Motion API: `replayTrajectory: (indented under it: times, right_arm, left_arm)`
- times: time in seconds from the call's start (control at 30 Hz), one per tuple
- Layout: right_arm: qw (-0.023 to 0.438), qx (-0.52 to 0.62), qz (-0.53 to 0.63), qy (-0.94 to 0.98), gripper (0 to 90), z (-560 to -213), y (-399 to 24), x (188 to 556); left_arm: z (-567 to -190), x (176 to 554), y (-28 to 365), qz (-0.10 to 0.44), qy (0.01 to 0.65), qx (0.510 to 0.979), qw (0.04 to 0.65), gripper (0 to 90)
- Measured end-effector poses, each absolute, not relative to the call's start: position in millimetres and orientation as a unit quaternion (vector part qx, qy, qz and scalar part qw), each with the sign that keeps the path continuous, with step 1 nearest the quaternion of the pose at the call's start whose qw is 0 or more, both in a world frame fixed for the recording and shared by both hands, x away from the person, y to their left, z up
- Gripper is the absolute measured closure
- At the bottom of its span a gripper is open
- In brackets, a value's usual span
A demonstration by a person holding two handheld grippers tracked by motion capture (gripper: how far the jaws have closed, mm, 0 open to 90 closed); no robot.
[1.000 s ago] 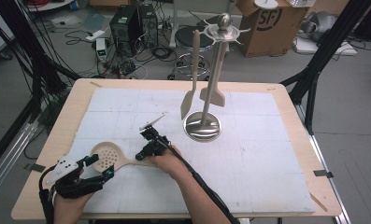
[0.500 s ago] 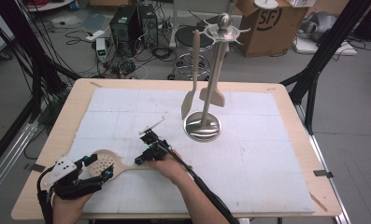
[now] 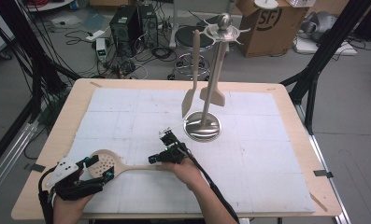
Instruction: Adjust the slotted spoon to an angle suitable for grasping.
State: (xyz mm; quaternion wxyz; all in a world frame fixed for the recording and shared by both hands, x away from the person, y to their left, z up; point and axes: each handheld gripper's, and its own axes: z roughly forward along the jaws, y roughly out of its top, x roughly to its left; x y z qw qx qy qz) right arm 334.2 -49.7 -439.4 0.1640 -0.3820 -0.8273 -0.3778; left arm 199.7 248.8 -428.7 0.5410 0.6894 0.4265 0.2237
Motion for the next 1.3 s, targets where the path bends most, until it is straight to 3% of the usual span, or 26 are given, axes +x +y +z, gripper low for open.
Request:
replayTrajectory:
  times: [0.6, 0.93, 1.3]
  right_arm:
    - [0.167, -0.405, -0.381, -0.814, 89.8, -461.9, -118.2, 277.4]
    - [0.149, -0.448, -0.395, -0.788, 89.8, -464.5, -156.2, 280.1]
    - [0.113, -0.478, -0.414, -0.766, 90.0, -466.3, -158.0, 299.4]
  left_arm:
    - [-428.6, 199.4, 248.4, 0.221, 0.426, 0.69, 0.542, 24.7]
    - [-428.9, 199.9, 247.2, 0.221, 0.425, 0.691, 0.541, 24.8]
    - [-429.1, 199.8, 244.4, 0.219, 0.422, 0.694, 0.541, 24.8]
